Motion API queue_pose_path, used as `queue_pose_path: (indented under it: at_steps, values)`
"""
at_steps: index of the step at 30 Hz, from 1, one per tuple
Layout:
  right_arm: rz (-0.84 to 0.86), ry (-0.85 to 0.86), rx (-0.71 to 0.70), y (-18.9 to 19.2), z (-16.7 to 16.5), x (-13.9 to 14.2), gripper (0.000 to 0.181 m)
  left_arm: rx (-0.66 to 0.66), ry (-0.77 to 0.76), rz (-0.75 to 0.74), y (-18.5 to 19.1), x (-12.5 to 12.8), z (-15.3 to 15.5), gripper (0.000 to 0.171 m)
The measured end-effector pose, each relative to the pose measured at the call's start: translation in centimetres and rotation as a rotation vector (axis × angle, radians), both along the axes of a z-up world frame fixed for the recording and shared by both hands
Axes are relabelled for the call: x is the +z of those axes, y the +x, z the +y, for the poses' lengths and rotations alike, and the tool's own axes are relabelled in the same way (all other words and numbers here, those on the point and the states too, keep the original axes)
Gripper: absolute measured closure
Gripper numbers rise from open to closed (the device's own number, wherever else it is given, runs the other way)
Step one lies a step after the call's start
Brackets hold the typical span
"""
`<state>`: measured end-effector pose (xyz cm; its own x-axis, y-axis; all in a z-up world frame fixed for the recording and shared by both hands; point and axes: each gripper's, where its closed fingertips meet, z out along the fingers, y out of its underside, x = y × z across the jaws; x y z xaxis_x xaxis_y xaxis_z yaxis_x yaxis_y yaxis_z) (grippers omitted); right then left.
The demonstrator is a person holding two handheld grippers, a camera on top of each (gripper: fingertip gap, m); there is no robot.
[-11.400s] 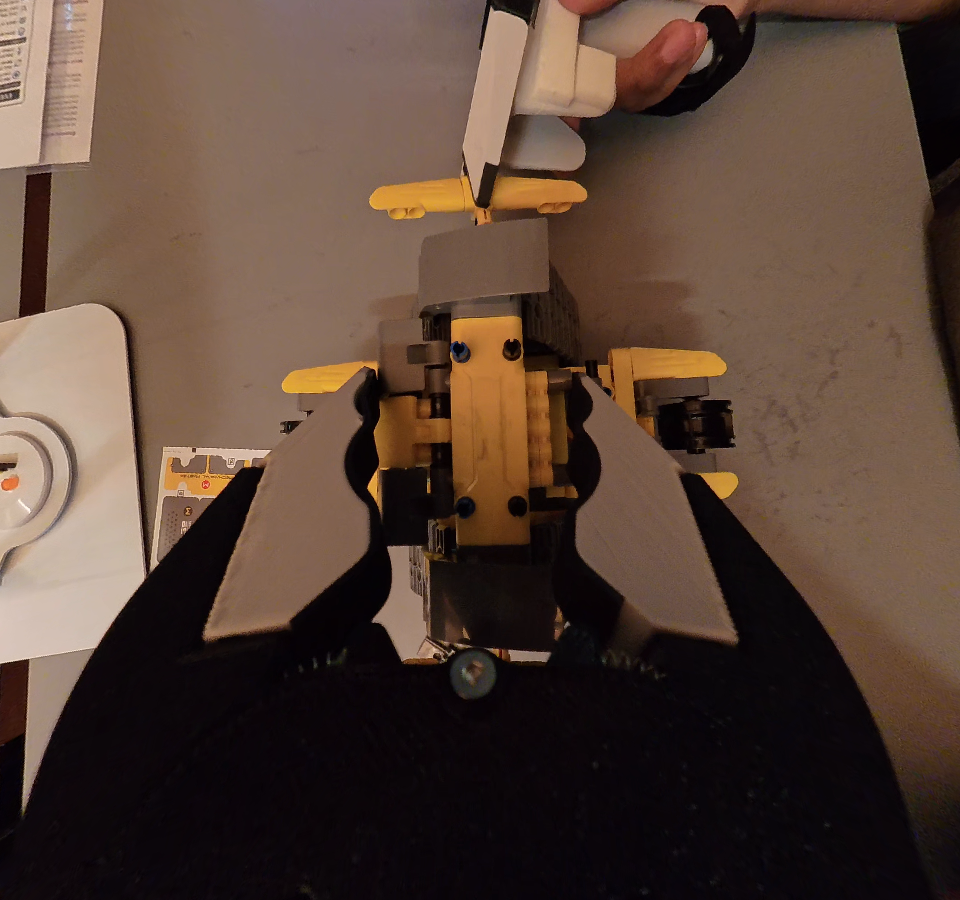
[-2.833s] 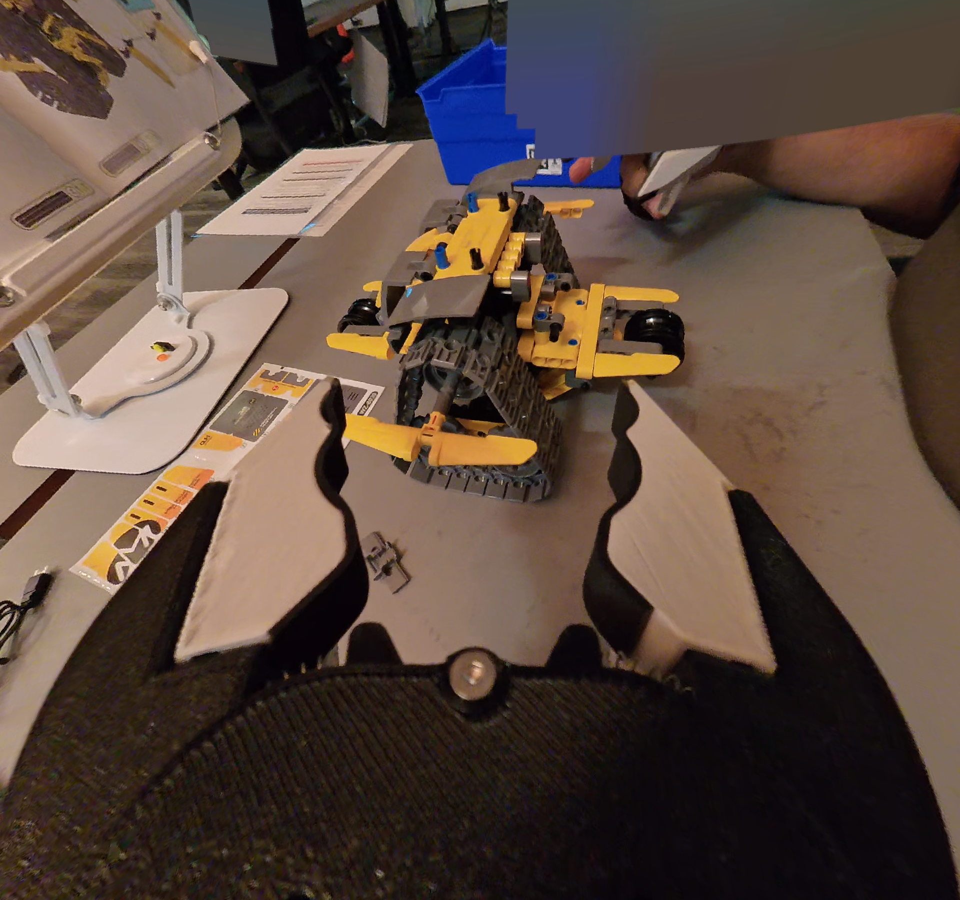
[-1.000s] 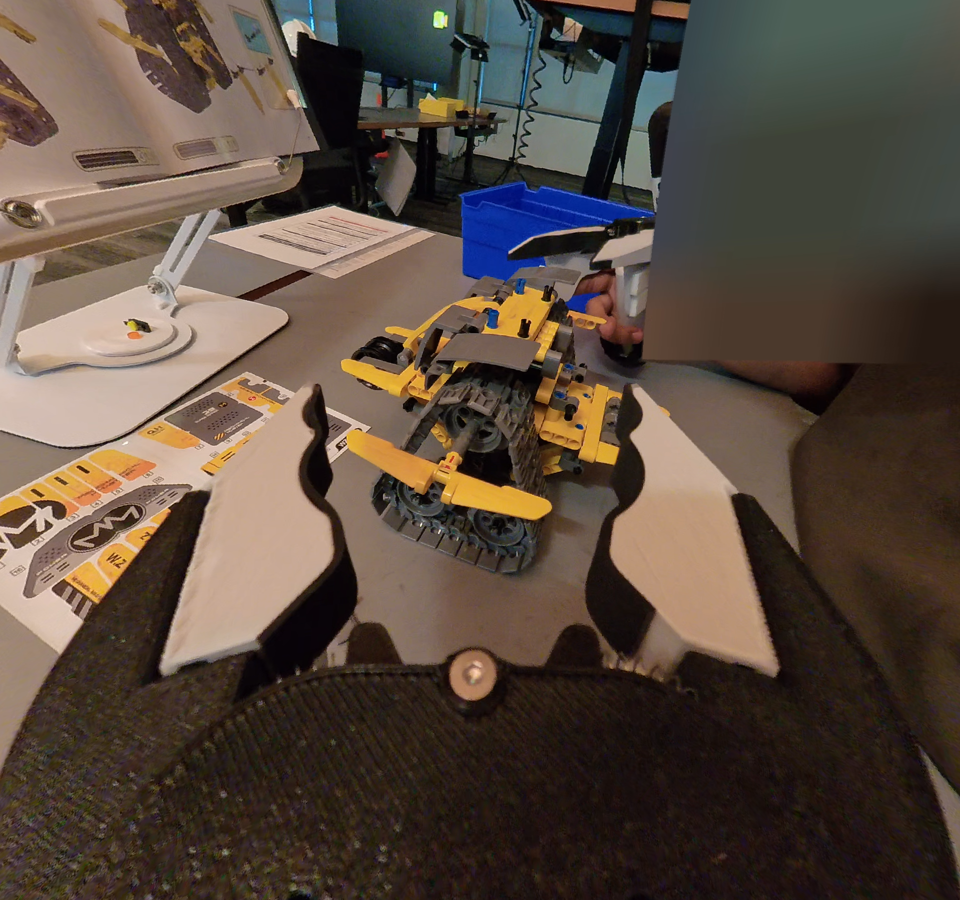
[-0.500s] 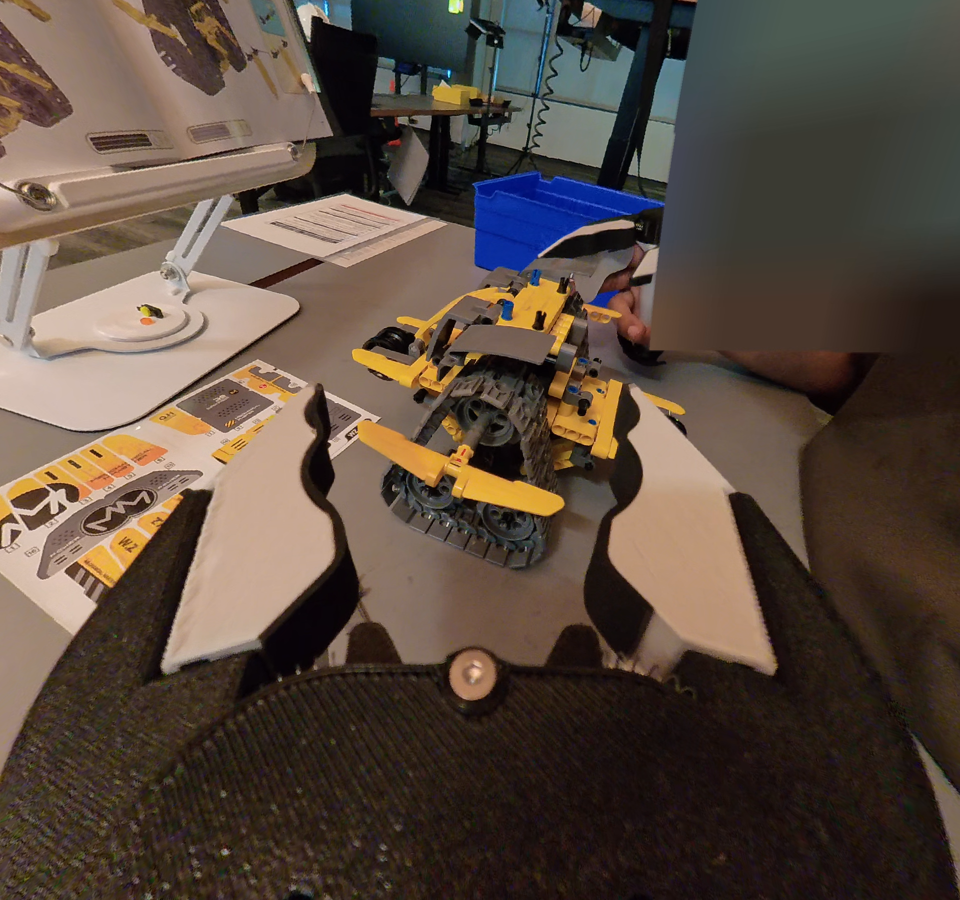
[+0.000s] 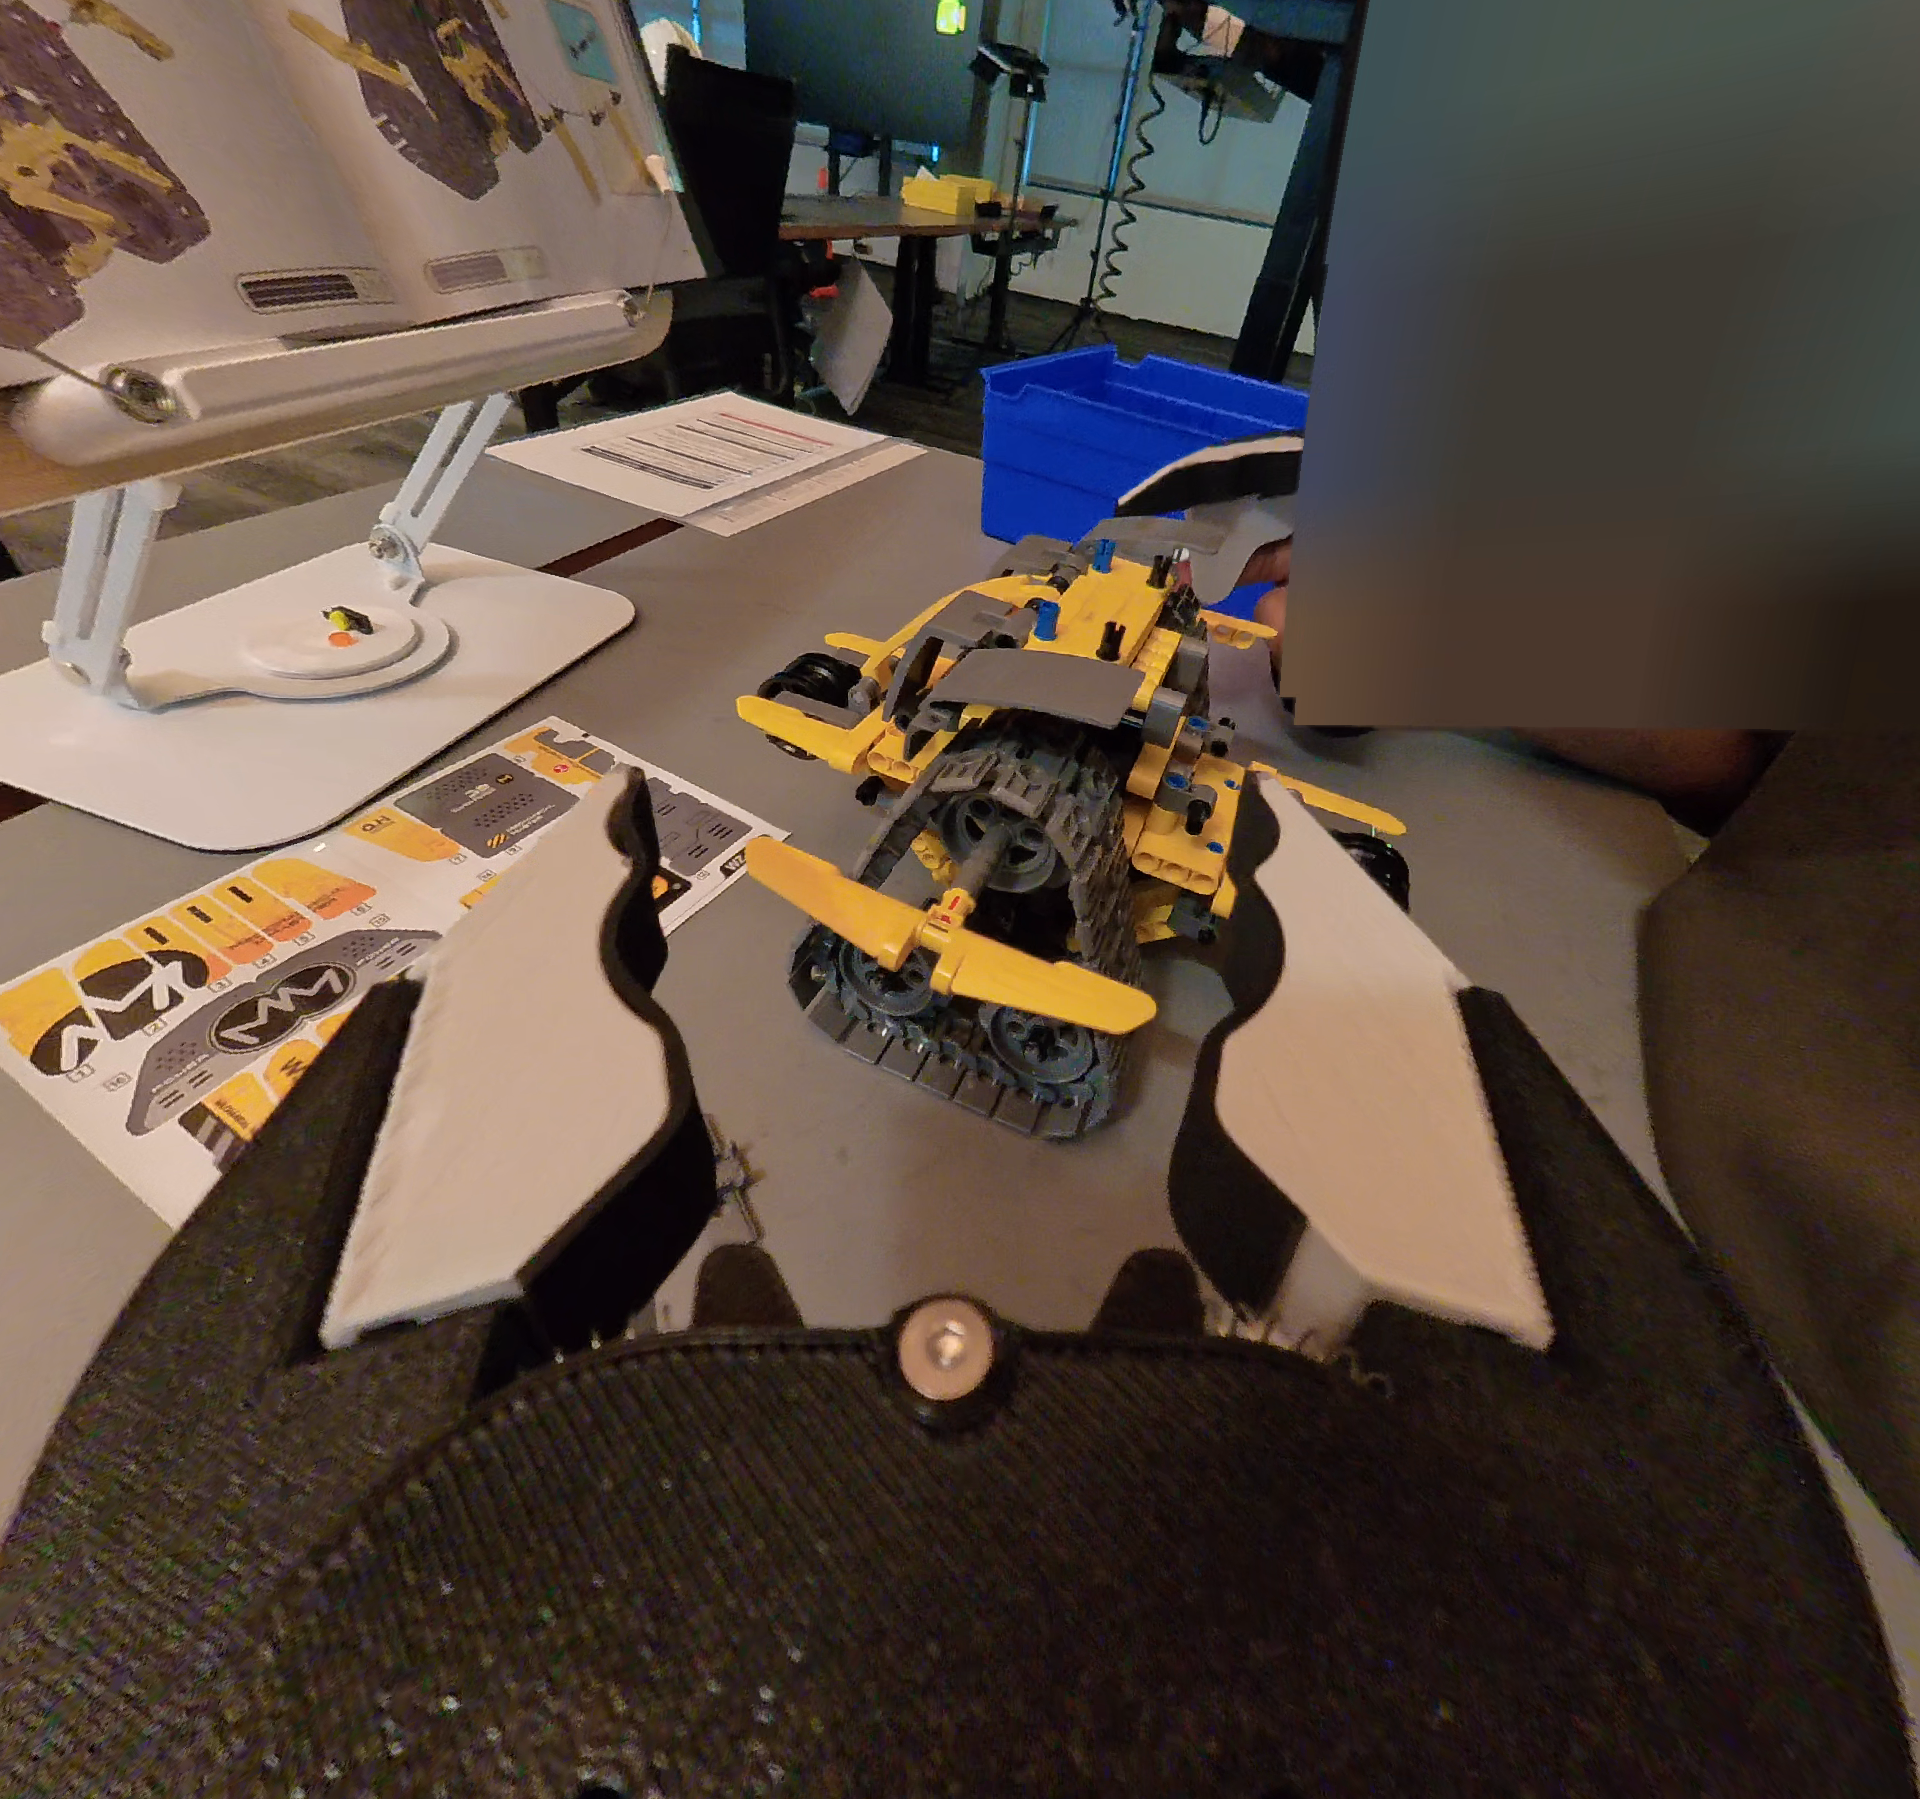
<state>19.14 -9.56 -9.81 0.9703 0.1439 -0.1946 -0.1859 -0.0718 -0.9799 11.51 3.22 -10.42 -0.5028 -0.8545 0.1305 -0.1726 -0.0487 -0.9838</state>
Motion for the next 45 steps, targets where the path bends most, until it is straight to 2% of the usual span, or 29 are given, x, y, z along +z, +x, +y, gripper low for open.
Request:
queue_pose_path:
  at_steps: [19, 29, 34, 39, 45]
  values:
    - [0.044, -0.011, -0.001, 0.4, 0.1, -0.5, 0.114, 0.009, -0.008, -0.013, 0.0, 0.3, 0.1, 0.065]
    - [0.036, -0.021, -0.007, 0.5, 0.2, -0.8, 0.114, 0.008, -0.002, -0.008, 0.1, 0.1, 0.1, 0.065]
    - [-0.030, -0.033, -0.043, 1.4, 0.1, -1.1, 0.115, 0.007, -0.003, -0.010, 0.0, 0.3, 0.1, 0.064]
    - [0.007, -0.025, -0.048, 1.8, -0.1, -1.0, 0.115, 0.001, 0.012, -0.020, -0.2, 0.5, -0.3, 0.064]
    - [-0.031, -0.033, -0.058, 1.6, 0.1, -1.2, 0.116, 0.005, 0.059, -0.023, -0.2, 0.3, -0.5, 0.065]
